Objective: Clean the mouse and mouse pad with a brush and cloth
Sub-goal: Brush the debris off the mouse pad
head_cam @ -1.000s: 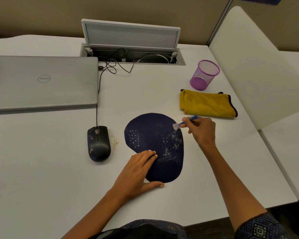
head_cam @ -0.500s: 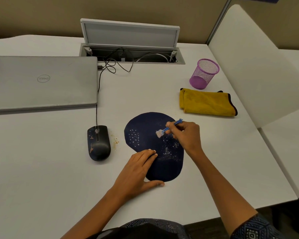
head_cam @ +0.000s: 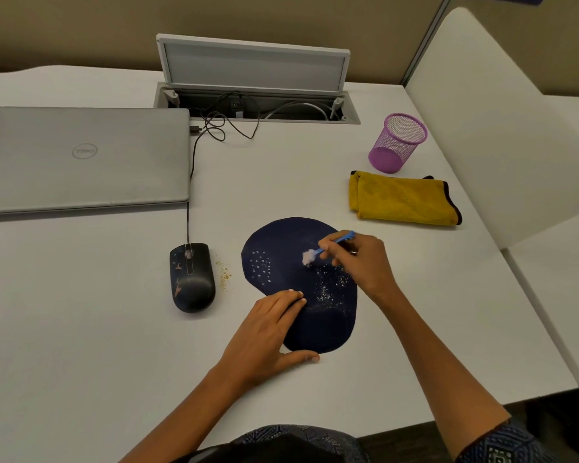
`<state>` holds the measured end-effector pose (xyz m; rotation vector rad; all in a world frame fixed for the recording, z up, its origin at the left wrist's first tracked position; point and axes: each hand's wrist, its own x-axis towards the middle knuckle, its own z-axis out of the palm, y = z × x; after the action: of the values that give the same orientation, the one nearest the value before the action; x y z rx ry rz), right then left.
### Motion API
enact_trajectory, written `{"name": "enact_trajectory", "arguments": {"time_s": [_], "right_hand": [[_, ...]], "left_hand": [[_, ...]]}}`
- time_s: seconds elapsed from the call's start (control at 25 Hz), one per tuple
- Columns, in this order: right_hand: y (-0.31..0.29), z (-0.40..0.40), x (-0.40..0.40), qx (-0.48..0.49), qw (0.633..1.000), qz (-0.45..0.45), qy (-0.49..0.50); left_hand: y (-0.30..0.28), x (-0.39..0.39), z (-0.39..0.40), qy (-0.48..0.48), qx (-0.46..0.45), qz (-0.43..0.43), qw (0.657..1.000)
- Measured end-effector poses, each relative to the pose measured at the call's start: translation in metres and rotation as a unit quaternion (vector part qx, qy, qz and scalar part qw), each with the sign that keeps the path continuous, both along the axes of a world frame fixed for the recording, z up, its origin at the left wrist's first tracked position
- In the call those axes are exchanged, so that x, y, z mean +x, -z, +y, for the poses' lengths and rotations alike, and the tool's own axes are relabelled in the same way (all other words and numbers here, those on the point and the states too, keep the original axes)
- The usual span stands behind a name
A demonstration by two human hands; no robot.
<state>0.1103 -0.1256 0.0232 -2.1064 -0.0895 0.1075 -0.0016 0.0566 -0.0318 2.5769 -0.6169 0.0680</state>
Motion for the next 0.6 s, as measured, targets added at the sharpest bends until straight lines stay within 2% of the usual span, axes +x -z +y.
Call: {"name": "enact_trajectory", "arguments": {"time_s": [0.08,0.24,0.32,0.48,0.52,0.6], "right_hand": [[0.001,-0.004,0.001,-0.045,0.999,-0.023,0.005],[-0.001,-0.027,0.011,-0.175,0.974,-0.089,0.117],[-0.005,-0.030,0.013,-0.166,0.971,-0.070,0.156],[-0.008,-0.008,-0.002,-0.042,0.999,-0.003,0.009],[-0.006,-0.004,-0.006,-0.044,0.999,0.005,-0.012],[-0.004,-0.004,-0.004,-0.087,0.996,-0.004,0.012]], "left_hand": [[0.000,0.000,0.000,0.001,0.001,0.001,1.000],[-0.001,0.000,0.000,0.001,0.004,-0.011,1.000],[-0.001,0.000,0.000,0.000,0.007,-0.014,1.000],[-0.001,0.000,0.000,-0.001,0.004,-0.005,1.000],[-0.001,0.000,0.000,-0.001,0.004,-0.002,1.000],[-0.002,0.000,0.000,-0.002,0.005,-0.001,1.000]]}}
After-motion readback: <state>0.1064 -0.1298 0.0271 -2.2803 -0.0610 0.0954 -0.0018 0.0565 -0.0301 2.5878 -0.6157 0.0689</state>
